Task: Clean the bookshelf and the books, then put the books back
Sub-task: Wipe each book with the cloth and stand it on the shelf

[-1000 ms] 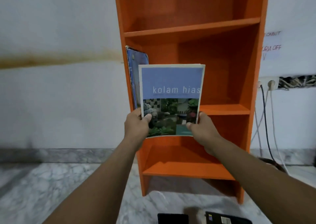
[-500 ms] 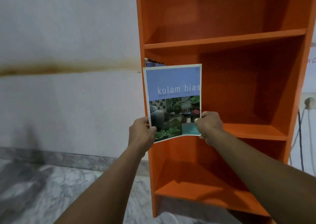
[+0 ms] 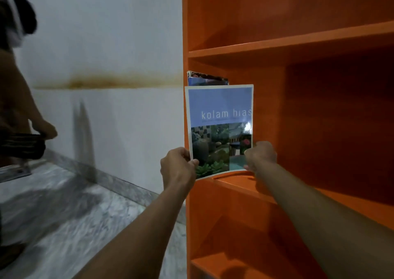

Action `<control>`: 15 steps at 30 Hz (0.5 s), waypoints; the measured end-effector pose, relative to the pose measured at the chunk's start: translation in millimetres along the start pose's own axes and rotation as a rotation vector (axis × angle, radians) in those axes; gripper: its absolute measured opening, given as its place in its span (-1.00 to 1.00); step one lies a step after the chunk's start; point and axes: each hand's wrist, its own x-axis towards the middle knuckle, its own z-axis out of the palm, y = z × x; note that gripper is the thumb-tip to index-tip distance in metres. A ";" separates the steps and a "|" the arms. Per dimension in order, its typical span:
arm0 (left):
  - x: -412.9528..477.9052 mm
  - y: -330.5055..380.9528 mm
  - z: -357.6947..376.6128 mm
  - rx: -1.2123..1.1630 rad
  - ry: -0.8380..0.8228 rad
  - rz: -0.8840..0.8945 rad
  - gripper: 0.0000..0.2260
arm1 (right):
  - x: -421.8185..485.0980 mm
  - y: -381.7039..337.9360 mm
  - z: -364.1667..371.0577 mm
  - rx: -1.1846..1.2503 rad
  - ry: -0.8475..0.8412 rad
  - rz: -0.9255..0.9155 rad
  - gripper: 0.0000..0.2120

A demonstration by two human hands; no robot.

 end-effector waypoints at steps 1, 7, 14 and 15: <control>-0.4 1.0 6.5 0.023 0.024 -0.011 -0.90 | 9.1 3.0 4.1 0.002 -0.020 0.014 -0.88; 6.9 -2.5 29.5 0.120 0.100 -0.045 -0.88 | 29.3 10.0 24.6 0.052 -0.123 0.036 -0.84; 16.9 -6.6 36.7 0.180 0.125 -0.013 -0.87 | 33.8 3.9 41.5 -0.026 -0.246 -0.005 -0.72; 17.5 -6.5 37.4 0.181 0.124 -0.010 -0.87 | 35.3 4.6 44.2 -0.019 -0.256 -0.011 -0.71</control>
